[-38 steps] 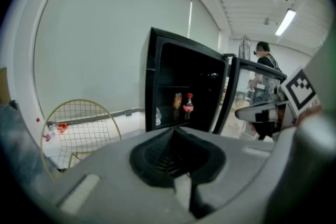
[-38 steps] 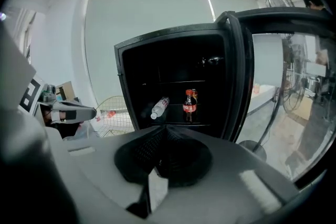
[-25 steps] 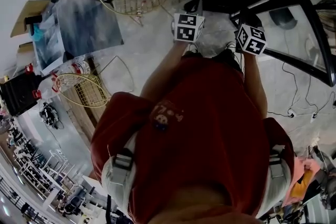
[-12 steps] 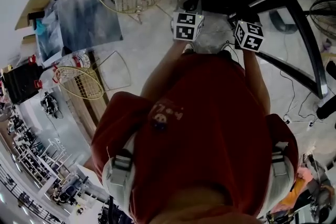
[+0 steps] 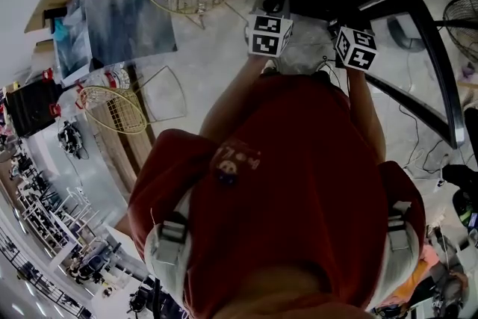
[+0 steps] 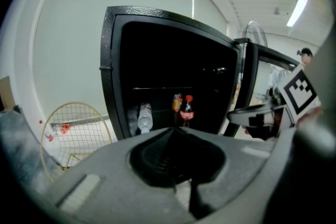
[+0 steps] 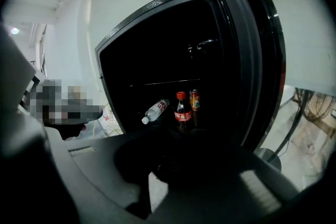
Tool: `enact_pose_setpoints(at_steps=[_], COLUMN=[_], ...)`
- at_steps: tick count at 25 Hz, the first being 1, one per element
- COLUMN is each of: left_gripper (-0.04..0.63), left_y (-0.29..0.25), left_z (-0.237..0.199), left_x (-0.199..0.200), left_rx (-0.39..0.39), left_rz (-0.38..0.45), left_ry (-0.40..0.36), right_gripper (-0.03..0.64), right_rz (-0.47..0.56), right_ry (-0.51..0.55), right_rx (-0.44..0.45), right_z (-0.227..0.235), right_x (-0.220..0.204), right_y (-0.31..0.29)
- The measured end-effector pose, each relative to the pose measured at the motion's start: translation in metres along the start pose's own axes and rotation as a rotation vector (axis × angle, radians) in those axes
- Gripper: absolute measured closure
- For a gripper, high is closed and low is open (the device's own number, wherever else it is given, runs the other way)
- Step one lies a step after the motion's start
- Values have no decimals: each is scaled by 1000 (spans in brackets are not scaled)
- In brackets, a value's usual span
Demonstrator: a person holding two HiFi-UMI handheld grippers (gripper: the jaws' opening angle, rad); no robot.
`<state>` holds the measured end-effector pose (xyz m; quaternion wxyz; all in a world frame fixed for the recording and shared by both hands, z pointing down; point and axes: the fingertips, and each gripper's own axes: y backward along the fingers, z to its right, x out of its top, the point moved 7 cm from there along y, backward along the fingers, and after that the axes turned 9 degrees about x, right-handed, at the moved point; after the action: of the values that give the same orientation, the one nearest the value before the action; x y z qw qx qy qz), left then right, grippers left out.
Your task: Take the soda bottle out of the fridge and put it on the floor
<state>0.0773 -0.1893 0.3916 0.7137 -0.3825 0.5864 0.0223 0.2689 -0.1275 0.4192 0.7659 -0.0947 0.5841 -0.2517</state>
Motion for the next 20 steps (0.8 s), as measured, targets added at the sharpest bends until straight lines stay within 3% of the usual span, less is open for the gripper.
enact_pose_setpoints(at_steps=[7,20], left_gripper=[597,595], left_y=[1,4], left_z=[2,-3], left_x=[2,1], left_rx=[1,13], left_rz=[0,6], left_ry=[-2,-7], right_gripper=[605,442], right_rz=[12,62], right_ry=[9,37], right_rx=[7,5], right_z=[2,9], right_x=[7,20], right_y=[-9,-56])
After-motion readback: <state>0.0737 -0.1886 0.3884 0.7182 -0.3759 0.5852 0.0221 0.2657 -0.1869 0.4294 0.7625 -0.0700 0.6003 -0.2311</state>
